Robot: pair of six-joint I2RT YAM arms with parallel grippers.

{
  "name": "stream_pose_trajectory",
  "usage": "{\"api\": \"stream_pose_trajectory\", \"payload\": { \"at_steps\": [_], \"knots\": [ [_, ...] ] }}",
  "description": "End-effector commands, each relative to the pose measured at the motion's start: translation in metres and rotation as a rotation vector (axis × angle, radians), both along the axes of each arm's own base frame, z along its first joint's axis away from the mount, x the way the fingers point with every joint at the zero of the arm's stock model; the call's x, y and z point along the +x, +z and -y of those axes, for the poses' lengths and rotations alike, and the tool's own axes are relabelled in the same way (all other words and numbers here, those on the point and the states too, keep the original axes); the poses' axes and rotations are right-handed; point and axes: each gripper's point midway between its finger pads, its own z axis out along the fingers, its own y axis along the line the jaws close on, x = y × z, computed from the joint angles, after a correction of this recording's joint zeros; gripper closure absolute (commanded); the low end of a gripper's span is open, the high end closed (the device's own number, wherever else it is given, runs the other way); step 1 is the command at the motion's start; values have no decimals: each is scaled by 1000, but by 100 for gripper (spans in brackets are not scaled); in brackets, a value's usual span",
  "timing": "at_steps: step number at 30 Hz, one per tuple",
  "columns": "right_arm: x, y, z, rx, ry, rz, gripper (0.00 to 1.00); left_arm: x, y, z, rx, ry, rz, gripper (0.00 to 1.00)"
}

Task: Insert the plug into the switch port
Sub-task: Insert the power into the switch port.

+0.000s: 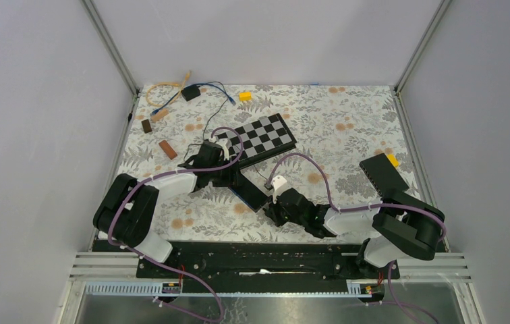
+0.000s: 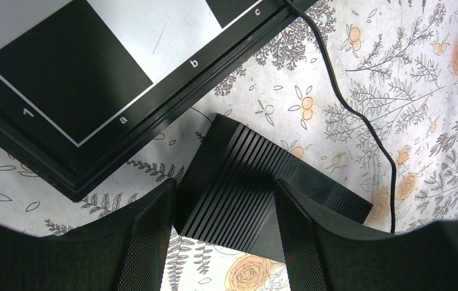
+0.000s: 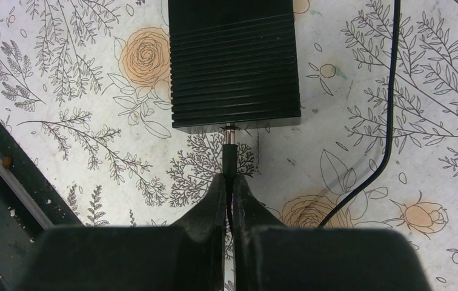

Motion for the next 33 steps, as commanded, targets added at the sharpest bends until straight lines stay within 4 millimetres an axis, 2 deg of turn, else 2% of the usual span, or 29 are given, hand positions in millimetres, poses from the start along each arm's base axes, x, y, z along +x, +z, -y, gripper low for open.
{"api": "stream_pose_trajectory", "payload": {
  "at_steps": [1, 17, 27, 33],
  "knots": [
    [5, 26, -16, 95, 21, 60, 100, -2, -1, 8, -5, -25, -9, 38],
    [10, 26, -16, 94, -12, 63, 100, -7, -3, 12, 2, -42, -21, 38],
    [23, 26, -11, 25, -46, 102, 100, -37, -14, 15, 19, -94, -47, 38],
    [31, 34, -16, -40, 25, 182, 100, -43, -16, 17, 17, -109, -49, 38]
  ]
}}
